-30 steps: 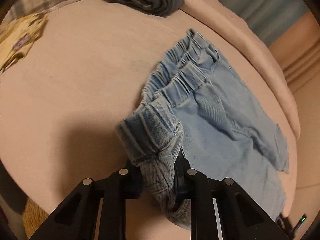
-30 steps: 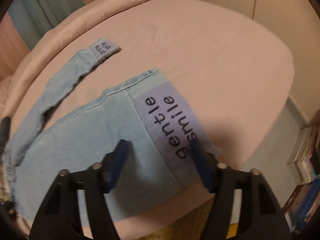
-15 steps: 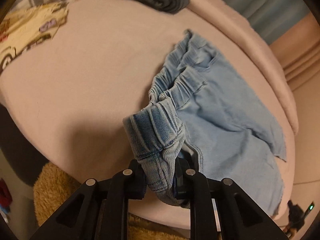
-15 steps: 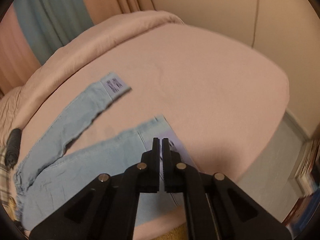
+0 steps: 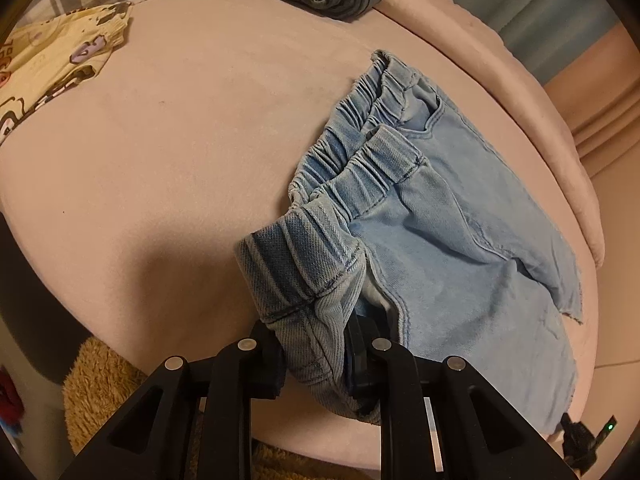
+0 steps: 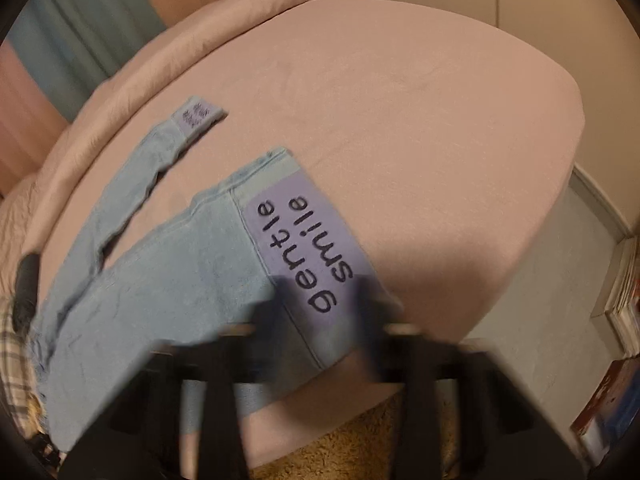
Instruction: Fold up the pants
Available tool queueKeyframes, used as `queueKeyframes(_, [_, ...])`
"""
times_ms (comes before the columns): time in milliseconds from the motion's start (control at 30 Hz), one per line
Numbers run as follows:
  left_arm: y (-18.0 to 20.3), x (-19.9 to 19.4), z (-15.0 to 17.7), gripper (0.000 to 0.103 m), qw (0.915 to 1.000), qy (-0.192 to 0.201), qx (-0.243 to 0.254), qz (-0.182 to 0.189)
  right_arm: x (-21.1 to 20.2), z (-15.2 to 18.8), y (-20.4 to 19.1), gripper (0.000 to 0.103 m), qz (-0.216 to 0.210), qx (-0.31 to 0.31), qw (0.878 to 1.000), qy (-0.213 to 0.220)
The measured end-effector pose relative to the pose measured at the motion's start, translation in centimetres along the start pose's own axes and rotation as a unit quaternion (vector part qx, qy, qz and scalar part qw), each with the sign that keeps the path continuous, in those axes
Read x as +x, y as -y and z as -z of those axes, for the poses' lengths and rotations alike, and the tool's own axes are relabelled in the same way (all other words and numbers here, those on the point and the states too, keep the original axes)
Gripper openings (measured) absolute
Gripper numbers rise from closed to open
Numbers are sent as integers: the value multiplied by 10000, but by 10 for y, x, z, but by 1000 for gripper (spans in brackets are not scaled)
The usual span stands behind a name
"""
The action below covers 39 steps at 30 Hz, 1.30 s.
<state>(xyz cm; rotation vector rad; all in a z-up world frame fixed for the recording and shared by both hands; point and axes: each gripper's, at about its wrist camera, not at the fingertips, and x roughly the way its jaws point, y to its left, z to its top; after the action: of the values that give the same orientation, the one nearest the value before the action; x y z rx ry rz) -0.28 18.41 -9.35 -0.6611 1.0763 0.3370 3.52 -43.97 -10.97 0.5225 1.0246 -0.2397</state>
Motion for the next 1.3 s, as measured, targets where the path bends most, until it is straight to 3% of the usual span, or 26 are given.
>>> queueKeyframes(67, [0, -1, 0, 19, 10000, 22, 29, -15, 4, 3, -1, 1, -172, 101, 9998, -66])
queueKeyframes(167, [-2, -4, 1, 19, 10000, 26, -28, 49, -4, 3, -3, 3, 64, -46, 10000, -39])
queueKeyframes(233, [-3, -4, 0, 19, 10000, 13, -31, 78, -14, 1, 4, 20, 232, 70, 9997, 49])
queueKeyframes(300, [-3, -4, -1, 19, 10000, -8, -26, 53, -24, 1, 14, 71, 251, 198, 9993, 197])
queueKeyframes(333, [-2, -3, -2, 19, 10000, -10, -7, 22, -25, 2, 18, 74, 257, 231, 9992, 215])
queueKeyframes(433, [2, -2, -2, 19, 10000, 9, 59, -61, -16, 6, 25, 71, 158, 246, 9996, 8])
queueKeyframes(467, [3, -2, -1, 19, 9999, 25, 85, -76, -8, 9, 26, 63, 51, 312, 9994, -133])
queueKeyframes(500, [4, -2, -1, 19, 9999, 36, 97, -74, -3, 10, 26, 61, -3, 340, 9993, -183])
queueKeyframes(533, [4, -3, 0, 19, 9999, 57, 109, -72, -2, 12, 21, 56, 91, 256, 9996, -45])
queueKeyframes(567, [5, -3, 0, 19, 9999, 56, 134, -86, -2, 12, 15, 38, 192, 77, 9997, 95])
queueKeyframes(600, [6, -5, 0, 19, 9998, 67, 151, -102, -3, 11, 11, 11, 228, -26, 9996, 178])
queueKeyframes(700, [9, -18, -1, 19, 9999, 148, 65, 13, -11, -3, 12, 10, 81, 208, 9987, 459])
queueKeyframes(833, [9, -38, -1, 19, 9992, 116, 79, 381, -54, -19, 15, 9, -393, 399, 9920, 1132])
queueKeyframes(967, [10, -25, 7, 19, 9995, -102, 271, 111, -70, -32, 18, 9, -46, 371, 9893, 1413])
queueKeyframes(1033, [8, -12, 9, 20, 9993, -273, 246, -64, -53, -35, 24, 9, -52, 483, 9927, 1101])
queueKeyframes(1200, [19, -1, 13, 21, 9962, -179, 701, -480, 7, -20, 33, 9, 674, 311, 9968, 287])
queueKeyframes(1300, [19, -1, 10, 24, 9968, -183, 615, -467, 8, -20, 39, 10, 639, 354, 9969, 277])
